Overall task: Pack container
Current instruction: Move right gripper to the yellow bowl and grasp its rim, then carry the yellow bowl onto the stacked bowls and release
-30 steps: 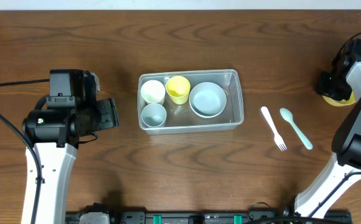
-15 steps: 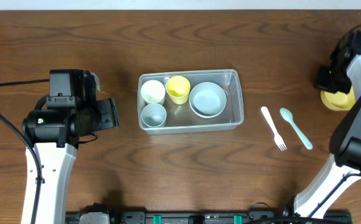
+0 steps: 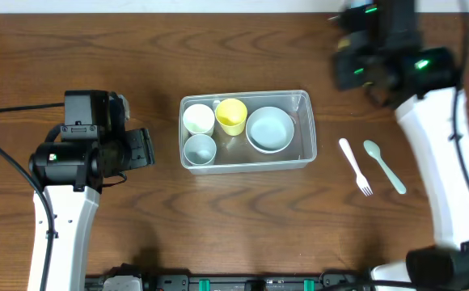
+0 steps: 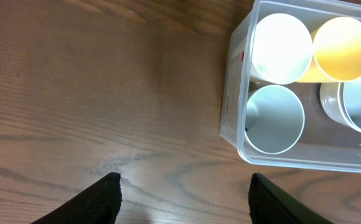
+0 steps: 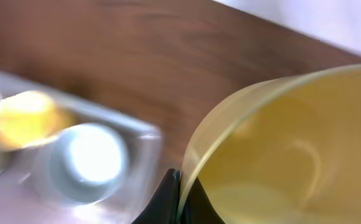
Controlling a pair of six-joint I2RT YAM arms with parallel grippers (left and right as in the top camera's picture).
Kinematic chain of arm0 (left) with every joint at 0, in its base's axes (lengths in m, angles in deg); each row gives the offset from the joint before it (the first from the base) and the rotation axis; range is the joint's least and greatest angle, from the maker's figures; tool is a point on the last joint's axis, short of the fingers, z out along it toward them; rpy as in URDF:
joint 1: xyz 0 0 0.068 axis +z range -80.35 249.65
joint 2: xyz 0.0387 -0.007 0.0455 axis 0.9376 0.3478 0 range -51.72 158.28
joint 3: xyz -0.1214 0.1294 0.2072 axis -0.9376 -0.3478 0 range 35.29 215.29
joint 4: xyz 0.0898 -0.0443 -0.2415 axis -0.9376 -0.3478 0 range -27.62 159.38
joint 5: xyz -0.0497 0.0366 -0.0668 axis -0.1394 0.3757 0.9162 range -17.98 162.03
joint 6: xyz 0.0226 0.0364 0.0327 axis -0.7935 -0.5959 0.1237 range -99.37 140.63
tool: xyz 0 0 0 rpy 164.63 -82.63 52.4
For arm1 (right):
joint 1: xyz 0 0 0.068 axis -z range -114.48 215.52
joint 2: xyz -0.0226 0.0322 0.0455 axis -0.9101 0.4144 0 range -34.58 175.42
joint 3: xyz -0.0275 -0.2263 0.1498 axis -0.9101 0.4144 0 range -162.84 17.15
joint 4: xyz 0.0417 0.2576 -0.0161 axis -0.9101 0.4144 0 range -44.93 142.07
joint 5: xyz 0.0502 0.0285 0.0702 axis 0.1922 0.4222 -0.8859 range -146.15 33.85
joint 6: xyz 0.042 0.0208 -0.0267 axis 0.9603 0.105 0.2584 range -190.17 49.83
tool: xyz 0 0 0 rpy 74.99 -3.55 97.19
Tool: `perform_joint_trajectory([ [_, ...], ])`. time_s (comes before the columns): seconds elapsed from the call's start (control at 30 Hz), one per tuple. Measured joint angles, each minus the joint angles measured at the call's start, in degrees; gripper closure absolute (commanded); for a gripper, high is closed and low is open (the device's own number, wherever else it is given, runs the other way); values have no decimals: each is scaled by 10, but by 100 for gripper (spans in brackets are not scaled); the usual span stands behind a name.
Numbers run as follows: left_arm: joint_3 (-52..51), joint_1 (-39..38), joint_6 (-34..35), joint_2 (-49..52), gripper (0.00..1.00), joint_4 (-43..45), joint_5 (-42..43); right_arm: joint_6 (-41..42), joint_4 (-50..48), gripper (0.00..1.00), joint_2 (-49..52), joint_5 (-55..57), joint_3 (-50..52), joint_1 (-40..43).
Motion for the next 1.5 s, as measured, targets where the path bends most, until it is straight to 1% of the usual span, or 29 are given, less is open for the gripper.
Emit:
perform_joint_trajectory([
  [0.13, 0, 0, 0, 0, 34, 0, 0, -14, 25, 99, 8, 9, 0, -97],
  [0.23, 0, 0, 0, 0, 34, -1, 0, -16, 35, 99, 29, 15, 0, -143],
  [0.37, 0, 0, 0, 0, 34, -2, 0, -16, 41, 99, 69, 17, 0, -176],
  [0.63, 0, 0, 0, 0, 34, -3, 0, -16, 63, 99, 157, 20, 2, -197],
  [0.73, 0, 0, 0, 0, 34, -3, 0, -16, 64, 96, 177, 21, 2, -197],
  [0.8, 0, 0, 0, 0, 34, -3, 0, -16, 64, 91, 184, 22, 2, -197],
  [0.9, 0, 0, 0, 0, 34, -3, 0, -16, 65, 74, 186, 24, 2, -197],
  [0.97, 0, 0, 0, 0, 34, -3, 0, -17, 65, 68, 186, 24, 2, -197],
  [1.17, 0, 0, 0, 0, 34, -5, 0, -16, 65, 69, 186, 26, 2, -197],
  [1.27, 0, 0, 0, 0, 34, -5, 0, -16, 65, 73, 186, 28, 2, -197],
  [1.33, 0, 0, 0, 0, 34, -5, 0, -12, 65, 73, 186, 28, 2, -197],
  [1.4, 0, 0, 0, 0, 34, -5, 0, 0, 65, 72, 186, 31, 2, -197],
  [1.5, 0, 0, 0, 0, 34, -5, 0, 43, 65, 69, 185, 50, 2, -193],
])
